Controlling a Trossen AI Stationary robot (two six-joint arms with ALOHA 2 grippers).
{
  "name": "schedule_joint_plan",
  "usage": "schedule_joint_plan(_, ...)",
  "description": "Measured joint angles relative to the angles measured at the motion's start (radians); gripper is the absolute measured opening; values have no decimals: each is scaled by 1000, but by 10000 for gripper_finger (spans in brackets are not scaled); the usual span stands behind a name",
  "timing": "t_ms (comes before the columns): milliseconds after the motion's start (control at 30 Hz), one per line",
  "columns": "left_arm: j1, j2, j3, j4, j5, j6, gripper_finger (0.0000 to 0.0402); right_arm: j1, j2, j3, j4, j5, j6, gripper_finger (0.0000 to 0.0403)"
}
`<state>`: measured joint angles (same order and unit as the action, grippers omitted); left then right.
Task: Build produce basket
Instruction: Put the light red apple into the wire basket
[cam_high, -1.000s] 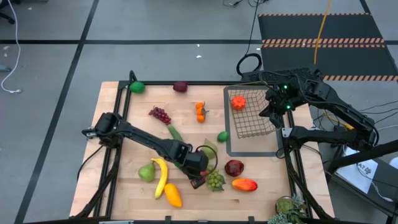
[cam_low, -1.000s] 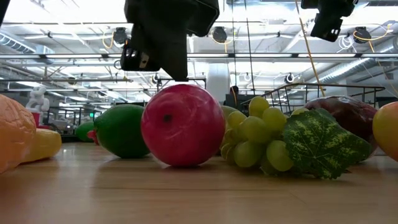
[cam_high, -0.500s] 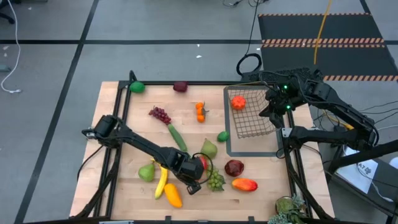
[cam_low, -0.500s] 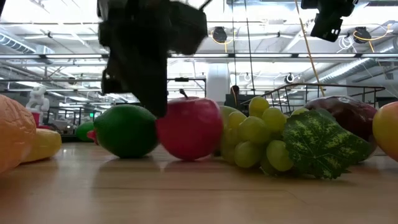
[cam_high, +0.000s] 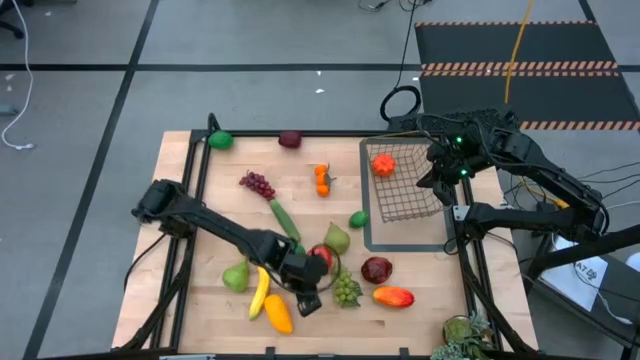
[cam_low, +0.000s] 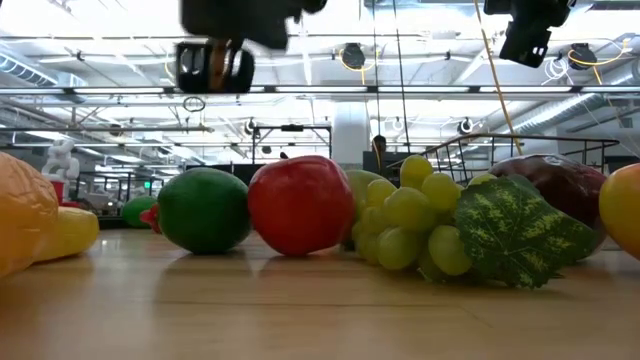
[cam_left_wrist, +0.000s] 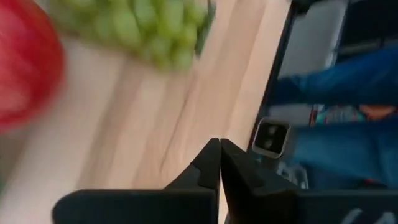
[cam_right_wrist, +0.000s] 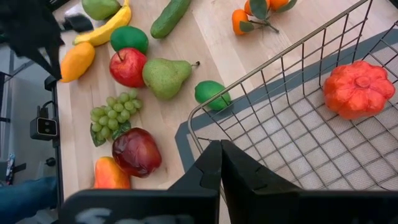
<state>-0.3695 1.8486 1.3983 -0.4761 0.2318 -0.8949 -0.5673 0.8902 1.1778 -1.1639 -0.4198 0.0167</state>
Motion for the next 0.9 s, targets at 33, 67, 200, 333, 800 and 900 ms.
schedule_joint_plan(33, 9, -19, 0, 0, -22, 7, 14, 0, 0, 0, 0, 0, 1, 0)
schedule_joint_plan(67, 19, -38, 0, -12, -52, 17, 13, 0, 0, 0, 0, 0, 1, 0)
schedule_joint_plan(200, 62, -95, 1, -94, -165, 79, 24, 0, 0, 0, 0, 0, 1, 0)
schedule_joint_plan(333, 106, -100, 1, -181, -200, 201, 65, 0, 0, 0, 0, 0, 2, 0)
schedule_joint_plan(800, 160, -48, 0, -227, -235, 567, 178, 0, -4, 0, -7, -1, 26, 0)
schedule_joint_plan(900, 160, -34, -1, -221, -221, 591, 157, 0, -4, 0, -7, 0, 25, 0)
